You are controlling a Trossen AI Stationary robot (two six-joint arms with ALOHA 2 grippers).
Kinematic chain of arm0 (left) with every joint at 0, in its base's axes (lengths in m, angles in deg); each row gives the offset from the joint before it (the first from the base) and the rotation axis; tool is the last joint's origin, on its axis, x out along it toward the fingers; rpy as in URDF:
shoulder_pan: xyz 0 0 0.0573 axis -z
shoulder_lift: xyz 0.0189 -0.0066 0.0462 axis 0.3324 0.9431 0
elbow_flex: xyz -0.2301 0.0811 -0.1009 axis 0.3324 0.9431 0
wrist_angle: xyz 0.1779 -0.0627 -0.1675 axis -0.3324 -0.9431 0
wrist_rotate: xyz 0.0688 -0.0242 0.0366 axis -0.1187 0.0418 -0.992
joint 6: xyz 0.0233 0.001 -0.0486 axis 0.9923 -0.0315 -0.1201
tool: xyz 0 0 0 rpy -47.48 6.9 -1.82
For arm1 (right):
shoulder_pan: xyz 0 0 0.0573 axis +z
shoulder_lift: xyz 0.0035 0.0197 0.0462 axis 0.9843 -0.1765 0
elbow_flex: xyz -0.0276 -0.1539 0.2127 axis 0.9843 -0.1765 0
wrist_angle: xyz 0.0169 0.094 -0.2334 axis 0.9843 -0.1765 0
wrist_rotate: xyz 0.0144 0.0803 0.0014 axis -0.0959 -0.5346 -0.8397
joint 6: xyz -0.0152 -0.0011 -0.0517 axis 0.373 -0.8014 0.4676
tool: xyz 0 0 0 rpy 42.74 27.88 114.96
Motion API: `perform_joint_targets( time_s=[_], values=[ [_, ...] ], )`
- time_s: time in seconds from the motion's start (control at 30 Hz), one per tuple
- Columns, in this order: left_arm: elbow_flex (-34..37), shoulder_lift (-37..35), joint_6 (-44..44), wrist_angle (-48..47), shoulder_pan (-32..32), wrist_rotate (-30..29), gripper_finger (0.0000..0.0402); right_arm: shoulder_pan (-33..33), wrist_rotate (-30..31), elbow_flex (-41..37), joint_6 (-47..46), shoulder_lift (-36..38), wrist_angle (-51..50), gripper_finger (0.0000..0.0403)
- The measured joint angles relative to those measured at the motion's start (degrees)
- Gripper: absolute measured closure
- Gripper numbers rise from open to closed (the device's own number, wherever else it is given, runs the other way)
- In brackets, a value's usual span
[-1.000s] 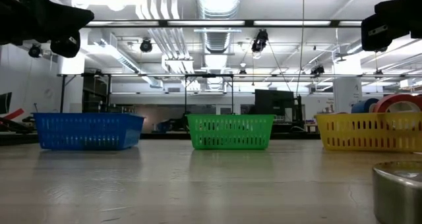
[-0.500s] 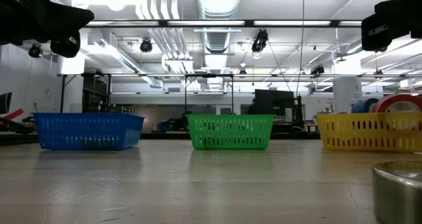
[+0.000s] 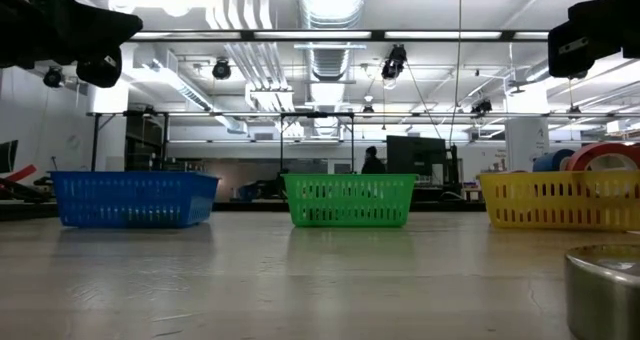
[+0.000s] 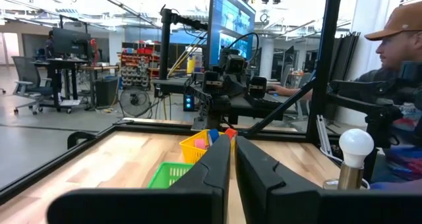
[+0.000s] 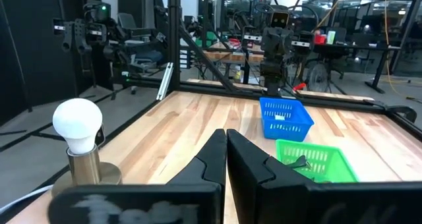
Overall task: Pick and place Stapler, Stapler remover, tape
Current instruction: Return to Home Position
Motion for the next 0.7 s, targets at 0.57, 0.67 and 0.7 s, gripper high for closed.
perform_joint_targets(
  time_s=[0.57, 0.67, 0.7],
  values=[
    [0.0, 0.0, 0.0, 0.0, 0.0, 0.0, 0.0378, 0.0, 0.0, 0.0, 0.1, 0.0, 0.0, 0.0394],
    [0.0, 0.0, 0.0, 0.0, 0.0, 0.0, 0.0378, 0.0, 0.0, 0.0, 0.6, 0.0, 0.0, 0.0394],
    [0.0, 0.0, 0.0, 0.0, 0.0, 0.0, 0.0376, 0.0, 0.0, 0.0, 0.5, 0.0, 0.0, 0.0394]
  ],
)
